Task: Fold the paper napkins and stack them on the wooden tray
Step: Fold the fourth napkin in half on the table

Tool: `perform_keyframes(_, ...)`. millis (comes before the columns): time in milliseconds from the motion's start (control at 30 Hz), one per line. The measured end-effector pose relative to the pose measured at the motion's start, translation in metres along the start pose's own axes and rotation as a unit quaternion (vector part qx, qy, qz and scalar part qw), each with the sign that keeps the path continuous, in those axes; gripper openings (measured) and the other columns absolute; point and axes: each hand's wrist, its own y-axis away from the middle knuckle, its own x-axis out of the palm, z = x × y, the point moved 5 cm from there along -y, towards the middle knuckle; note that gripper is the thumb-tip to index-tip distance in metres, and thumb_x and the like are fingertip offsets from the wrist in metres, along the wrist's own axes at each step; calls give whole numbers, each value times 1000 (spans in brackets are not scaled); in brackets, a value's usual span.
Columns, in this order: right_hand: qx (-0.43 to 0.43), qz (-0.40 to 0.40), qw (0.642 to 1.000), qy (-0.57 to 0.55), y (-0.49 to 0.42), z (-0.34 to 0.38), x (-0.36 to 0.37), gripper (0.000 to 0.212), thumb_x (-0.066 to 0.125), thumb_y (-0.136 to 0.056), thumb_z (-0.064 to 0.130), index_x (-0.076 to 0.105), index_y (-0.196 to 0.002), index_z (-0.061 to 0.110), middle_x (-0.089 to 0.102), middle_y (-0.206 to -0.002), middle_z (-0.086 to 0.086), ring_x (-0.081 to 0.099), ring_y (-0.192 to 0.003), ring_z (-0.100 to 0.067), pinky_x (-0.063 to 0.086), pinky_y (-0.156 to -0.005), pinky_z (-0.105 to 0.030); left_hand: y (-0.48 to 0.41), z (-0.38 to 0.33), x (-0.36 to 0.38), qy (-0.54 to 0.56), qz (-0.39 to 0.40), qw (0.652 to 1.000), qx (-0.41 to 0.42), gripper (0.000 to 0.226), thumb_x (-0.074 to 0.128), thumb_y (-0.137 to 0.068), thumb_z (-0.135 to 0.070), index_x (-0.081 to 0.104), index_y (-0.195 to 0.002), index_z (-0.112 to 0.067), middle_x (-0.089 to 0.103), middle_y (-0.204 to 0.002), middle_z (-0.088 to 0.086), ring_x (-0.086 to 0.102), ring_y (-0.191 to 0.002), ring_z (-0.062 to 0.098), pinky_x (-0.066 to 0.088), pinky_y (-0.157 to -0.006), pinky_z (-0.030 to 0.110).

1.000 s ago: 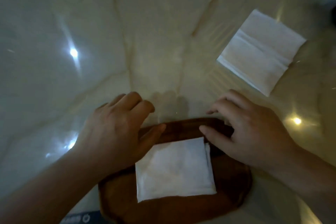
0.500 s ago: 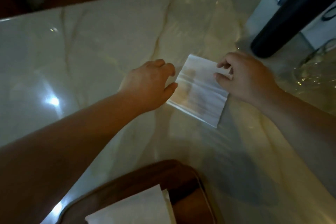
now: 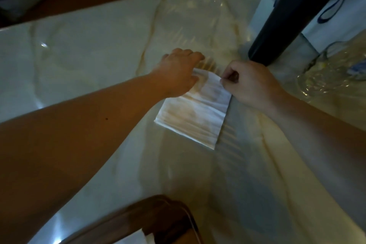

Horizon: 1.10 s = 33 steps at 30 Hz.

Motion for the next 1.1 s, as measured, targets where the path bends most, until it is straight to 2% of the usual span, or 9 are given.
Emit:
perform_keyframes(100, -14, -19, 999, -29, 5, 8, -7, 6, 69, -81, 22, 66, -83, 17, 68, -78, 2, 64, -75, -18, 51, -68, -31, 5, 3, -11, 16, -7, 1000, -4, 36, 57, -84, -23, 55, -120, -17, 62, -119, 11, 54, -109, 31, 43, -93, 43)
perform_keyframes(233, -68, -33, 995, -65, 19, 28, -18, 6, 68, -81, 22, 62, -80, 22, 61, -66, 15, 57, -59, -3, 43, -54, -16, 29, 2, -32, 7, -50, 998, 27, 18, 57, -85, -20, 65, -99, -13, 64, -97, 9, 59, -88, 28, 47, -73, 35)
perform_keyframes(367, -110, -32, 991, -65, 41, 49, -22, 10, 69, -76, 17, 64, -84, 21, 63, -72, 9, 59, -63, -12, 45, -58, -26, 69, 1, -50, 6, -100, 992, 71, 10, 62, -81, -14, 66, -89, -11, 61, -83, 5, 57, -79, 26, 46, -63, 34)
perform_keyframes(467, -131, 2, 990, -45, 59, 58, -14, 16, 70, -75, 12, 64, -87, 19, 60, -76, 10, 60, -67, -13, 46, -61, -26, 93, -5, -47, -21, -70, 992, 102, 9, 65, -79, -13, 67, -87, -11, 65, -81, 11, 60, -77, 31, 49, -62, 38)
perform_keyframes(600, -159, 66, 985, -11, 77, 58, 1, 20, 73, -73, 13, 64, -91, 19, 58, -79, 12, 50, -65, -3, 39, -62, -21, 117, -10, -35, -26, -30, 991, 128, 14, 68, -77, -23, 68, -87, -13, 66, -78, 9, 61, -70, 31, 48, -62, 37)
perform_keyframes(767, -160, 95, 981, -44, 81, 50, 2, 23, 70, -73, 38, 63, -89, 23, 59, -78, 10, 55, -64, -7, 46, -62, -27, 127, -6, -32, 34, -25, 994, 97, 29, 57, -79, -44, 67, -86, -18, 64, -70, -1, 57, -60, 20, 51, -58, 35)
perform_keyframes(933, -35, 0, 997, -74, 55, 23, -2, 8, 72, -77, 26, 64, -80, 25, 59, -70, 14, 55, -62, -9, 38, -57, -8, 104, 21, -27, 92, -81, 992, -21, 13, 61, -86, -28, 66, -91, -16, 62, -83, 5, 57, -67, 21, 53, -66, 41)
perform_keyframes(1033, -6, 44, 999, -2, 44, 17, 10, 16, 74, -75, 30, 63, -85, 23, 61, -84, 3, 58, -74, -15, 44, -69, -26, 90, 32, -12, 31, -30, 997, -64, 28, 60, -86, -32, 60, -110, -19, 59, -104, 6, 58, -85, 23, 48, -75, 34)
perform_keyframes(1100, -11, 71, 997, 23, 41, 20, 16, 16, 74, -73, 28, 62, -83, 25, 58, -87, 1, 60, -81, -21, 47, -73, -33, 85, 32, -4, 10, -10, 998, -62, 31, 60, -85, -36, 58, -112, -21, 54, -107, 5, 52, -87, 20, 43, -73, 33)
